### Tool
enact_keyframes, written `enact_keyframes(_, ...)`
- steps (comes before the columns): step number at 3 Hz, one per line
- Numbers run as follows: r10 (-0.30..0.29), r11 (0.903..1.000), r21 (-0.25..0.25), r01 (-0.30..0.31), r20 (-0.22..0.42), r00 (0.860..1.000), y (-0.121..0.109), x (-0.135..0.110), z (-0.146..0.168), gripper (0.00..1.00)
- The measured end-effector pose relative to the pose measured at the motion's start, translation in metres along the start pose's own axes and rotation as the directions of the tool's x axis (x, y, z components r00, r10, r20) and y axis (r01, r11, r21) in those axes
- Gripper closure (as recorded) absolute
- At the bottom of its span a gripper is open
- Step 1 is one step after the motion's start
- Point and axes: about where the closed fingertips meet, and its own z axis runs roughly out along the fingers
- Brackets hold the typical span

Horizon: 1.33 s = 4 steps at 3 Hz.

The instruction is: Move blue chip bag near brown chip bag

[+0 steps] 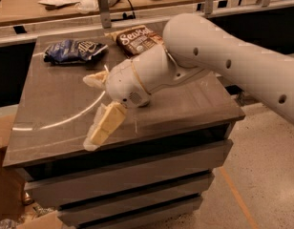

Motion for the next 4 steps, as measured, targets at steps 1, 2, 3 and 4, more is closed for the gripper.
enact_keyframes(1, 0.033, 0.9950, 0.098, -0.017, -0.164, 0.986, -0.022, -0.014, 0.025, 0.00)
enact_keyframes(2, 0.058, 0.9845, 0.175, -0.012, -0.266, 0.962, -0.043, -0.019, 0.042, 0.00)
enact_keyframes(3, 0.086, 0.9684, 0.250, 0.000, -0.337, 0.938, -0.076, -0.024, 0.051, 0.00)
enact_keyframes(4, 0.102, 0.9425, 0.332, 0.038, -0.395, 0.913, -0.108, -0.030, 0.049, 0.00)
